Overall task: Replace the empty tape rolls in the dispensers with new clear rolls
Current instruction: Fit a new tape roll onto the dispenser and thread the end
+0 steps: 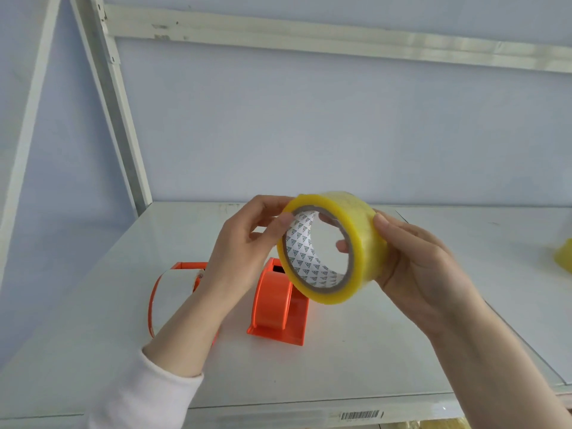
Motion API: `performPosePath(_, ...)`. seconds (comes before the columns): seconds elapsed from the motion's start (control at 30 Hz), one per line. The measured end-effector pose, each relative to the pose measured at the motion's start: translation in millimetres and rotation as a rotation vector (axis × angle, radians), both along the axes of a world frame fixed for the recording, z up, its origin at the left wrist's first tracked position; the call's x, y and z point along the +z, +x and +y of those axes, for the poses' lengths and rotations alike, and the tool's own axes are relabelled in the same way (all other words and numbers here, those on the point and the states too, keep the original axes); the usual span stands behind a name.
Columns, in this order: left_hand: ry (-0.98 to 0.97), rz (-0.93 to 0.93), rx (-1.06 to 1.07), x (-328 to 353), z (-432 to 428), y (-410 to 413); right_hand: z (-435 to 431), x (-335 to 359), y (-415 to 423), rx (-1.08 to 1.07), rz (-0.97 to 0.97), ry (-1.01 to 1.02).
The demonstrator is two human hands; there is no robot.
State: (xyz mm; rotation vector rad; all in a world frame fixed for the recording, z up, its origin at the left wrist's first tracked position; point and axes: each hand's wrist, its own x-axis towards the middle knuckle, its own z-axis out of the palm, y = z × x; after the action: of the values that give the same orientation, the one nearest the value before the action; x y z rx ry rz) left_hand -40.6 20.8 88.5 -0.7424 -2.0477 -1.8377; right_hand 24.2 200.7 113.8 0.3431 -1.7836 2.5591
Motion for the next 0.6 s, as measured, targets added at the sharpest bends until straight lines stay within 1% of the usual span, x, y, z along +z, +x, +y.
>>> performPosePath(0.17, 0.05, 0.026, -0.131, 5.7, -1.9, 3.7, 1.9, -5.6, -8.1, -0.082, 0.039, 0.039)
performPosePath(0.27, 0.052, -0.008, -0.212, 7.8, -3.1, 3.0, 4.5, -8.1, -10.1, -0.118, 0.037, 0.05)
performPosePath(0.37, 0.092, -0.06, -0.247, 6.8, -6.5, 0.0, 5.6, -8.2, -9.2, -0.136, 0.038, 0.085)
performPosePath(0.47, 0.093, -0.063, -0.284, 8.2, -6.8, 0.7, 4.2, -4.8, -5.9, -0.108, 0.025, 0.09)
performPosePath(0.6, 0.029, -0.056, -0.295, 12.5, -2.5, 3.9, 4.7, 1.6, -2.7, -0.012, 0.031, 0.127)
